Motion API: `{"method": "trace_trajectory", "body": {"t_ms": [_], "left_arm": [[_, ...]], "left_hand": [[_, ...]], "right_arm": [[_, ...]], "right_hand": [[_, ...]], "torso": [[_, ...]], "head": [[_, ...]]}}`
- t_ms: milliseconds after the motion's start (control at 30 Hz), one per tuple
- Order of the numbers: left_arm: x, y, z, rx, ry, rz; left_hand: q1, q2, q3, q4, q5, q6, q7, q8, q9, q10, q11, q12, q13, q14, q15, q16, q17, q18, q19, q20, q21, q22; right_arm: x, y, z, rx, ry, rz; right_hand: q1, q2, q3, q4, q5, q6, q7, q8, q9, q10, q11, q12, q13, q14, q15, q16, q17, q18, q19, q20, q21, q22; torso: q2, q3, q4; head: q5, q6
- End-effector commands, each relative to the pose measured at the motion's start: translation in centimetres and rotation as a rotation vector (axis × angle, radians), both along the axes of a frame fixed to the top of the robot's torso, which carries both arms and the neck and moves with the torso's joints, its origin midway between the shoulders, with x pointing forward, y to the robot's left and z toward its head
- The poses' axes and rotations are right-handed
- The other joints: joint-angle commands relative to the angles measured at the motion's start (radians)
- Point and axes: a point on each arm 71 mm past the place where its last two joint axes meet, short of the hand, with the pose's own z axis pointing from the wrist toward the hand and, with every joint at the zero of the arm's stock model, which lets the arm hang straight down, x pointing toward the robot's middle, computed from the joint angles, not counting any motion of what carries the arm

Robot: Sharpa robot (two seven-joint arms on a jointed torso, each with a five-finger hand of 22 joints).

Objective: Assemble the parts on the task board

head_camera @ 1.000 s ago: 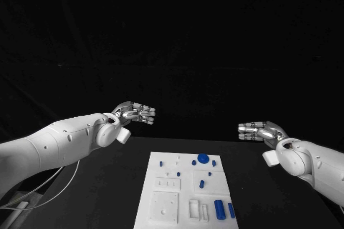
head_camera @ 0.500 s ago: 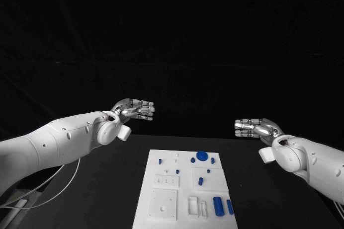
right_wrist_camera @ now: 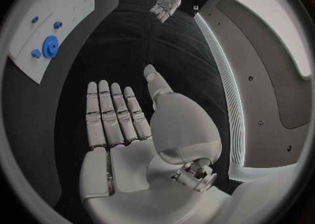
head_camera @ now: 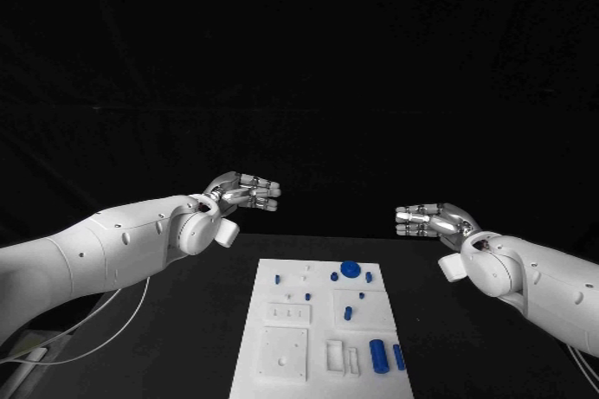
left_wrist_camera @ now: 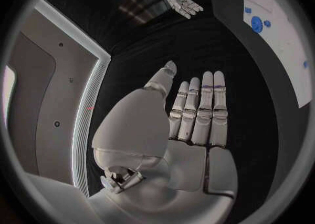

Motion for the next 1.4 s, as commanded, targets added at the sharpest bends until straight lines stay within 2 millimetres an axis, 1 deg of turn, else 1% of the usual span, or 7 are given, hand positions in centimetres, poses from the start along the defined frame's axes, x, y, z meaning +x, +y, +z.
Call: {"method": "trace_trajectory", "body": {"t_ms": [33, 67, 233, 367, 767, 1033, 1400], "left_arm": [[0.0, -0.1, 0.1, -0.01, -0.01, 0.013], [0.0, -0.1, 0.1, -0.01, -0.011, 0.014], [0.1, 0.2, 0.1, -0.007, -0.013, 0.023], [0.2, 0.5, 0.2, -0.005, -0.016, 0.031], [0.3, 0.8, 0.2, -0.004, -0.019, 0.037], [0.4, 1.2, 0.2, -0.001, -0.021, 0.046], [0.6, 1.8, 0.3, 0.003, -0.025, 0.06]], "left_hand": [[-0.003, 0.006, 0.0, -0.008, -0.001, -0.002, 0.001, -0.004, 0.0, -0.008, 0.001, -0.003, 0.001, -0.011, 0.002, -0.007, -0.001, 0.003, 0.0, 0.008, 0.0, -0.002], [-0.004, 0.009, -0.003, -0.012, -0.001, -0.003, 0.001, -0.004, 0.0, -0.008, 0.001, -0.002, 0.002, -0.01, 0.003, -0.011, 0.0, 0.006, 0.0, 0.01, 0.0, -0.002], [-0.005, 0.01, -0.005, -0.014, -0.002, -0.002, 0.002, -0.004, 0.0, -0.01, 0.001, -0.003, 0.001, -0.011, 0.004, -0.014, -0.001, 0.006, -0.001, 0.01, 0.001, -0.003], [-0.005, 0.01, -0.005, -0.014, -0.001, -0.003, 0.001, -0.004, 0.0, -0.01, 0.001, -0.003, 0.001, -0.011, 0.004, -0.015, -0.001, 0.006, -0.001, 0.01, 0.001, -0.003], [-0.007, 0.012, -0.009, -0.017, -0.003, -0.003, 0.002, -0.004, 0.0, -0.011, 0.002, -0.003, 0.001, -0.012, 0.005, -0.021, -0.001, 0.008, -0.001, 0.012, 0.001, -0.003], [-0.007, 0.013, -0.012, -0.018, -0.004, -0.003, 0.002, -0.004, 0.0, -0.012, 0.002, -0.003, 0.001, -0.012, 0.006, -0.024, -0.001, 0.008, -0.001, 0.013, 0.001, -0.004], [-0.007, 0.015, -0.014, -0.019, -0.004, -0.002, 0.003, -0.004, 0.0, -0.01, 0.002, -0.002, 0.001, -0.009, 0.005, -0.026, -0.001, 0.009, 0.0, 0.012, 0.002, -0.004]], "right_arm": [[0.0, 0.1, 0.1, 0.012, -0.01, 0.008], [0.0, 0.0, 0.1, 0.011, -0.01, 0.006], [0.0, -0.2, 0.1, 0.008, -0.012, -0.001], [0.0, -0.3, 0.1, 0.007, -0.013, -0.006], [0.1, -0.8, 0.1, 0.001, -0.015, -0.02], [0.1, -1.1, 0.0, -0.002, -0.015, -0.028], [0.1, -1.4, -0.1, -0.005, -0.014, -0.035]], "right_hand": [[-0.004, 0.005, -0.006, 0.0, 0.005, -0.008, -0.001, 0.001, -0.001, -0.004, 0.005, -0.005, 0.0, -0.007, 0.001, 0.0, 0.0, 0.011, -0.007, 0.004, -0.005, 0.0], [-0.004, 0.006, -0.007, 0.001, 0.006, -0.009, 0.0, 0.001, -0.001, -0.004, 0.005, -0.005, 0.0, -0.007, 0.001, 0.0, 0.0, 0.011, -0.008, 0.004, -0.005, 0.0], [-0.003, 0.005, -0.007, 0.002, 0.006, -0.01, 0.0, 0.001, -0.001, -0.004, 0.005, -0.005, 0.0, -0.007, 0.001, 0.0, 0.0, 0.012, -0.008, 0.004, -0.004, 0.0], [-0.003, 0.005, -0.007, 0.003, 0.006, -0.011, 0.0, 0.001, -0.001, -0.004, 0.005, -0.005, 0.0, -0.007, 0.001, 0.0, 0.0, 0.012, -0.008, 0.004, -0.004, 0.0], [-0.002, 0.005, -0.007, 0.005, 0.005, -0.011, 0.002, 0.001, -0.001, -0.004, 0.005, -0.005, 0.0, -0.007, 0.001, 0.0, 0.0, 0.013, -0.009, 0.005, -0.003, 0.0], [-0.002, 0.005, -0.007, 0.005, 0.005, -0.011, 0.002, 0.001, -0.001, -0.004, 0.005, -0.005, 0.0, -0.007, 0.001, 0.0, 0.0, 0.013, -0.009, 0.005, -0.003, 0.0], [-0.002, 0.005, -0.007, 0.005, 0.005, -0.011, 0.002, 0.001, -0.001, -0.004, 0.005, -0.005, 0.0, -0.007, 0.001, 0.0, 0.0, 0.013, -0.009, 0.005, -0.003, 0.0]], "torso": [[0.0, -0.0004, 0.0009], [0.0, -0.0006, 0.001], [0.0, -0.0007, 0.0017], [-0.001, -0.0005, 0.0008], [0.0, 0.0006, 0.0001], [0.0, 0.0008, -0.0002], [0.0, -0.0007, 0.0007]], "head": [[0.002, 0.002], [0.002, 0.002], [0.002, 0.002], [0.003, 0.004], [-0.002, 0.004], [-0.005, 0.004], [-0.007, 0.004]]}}
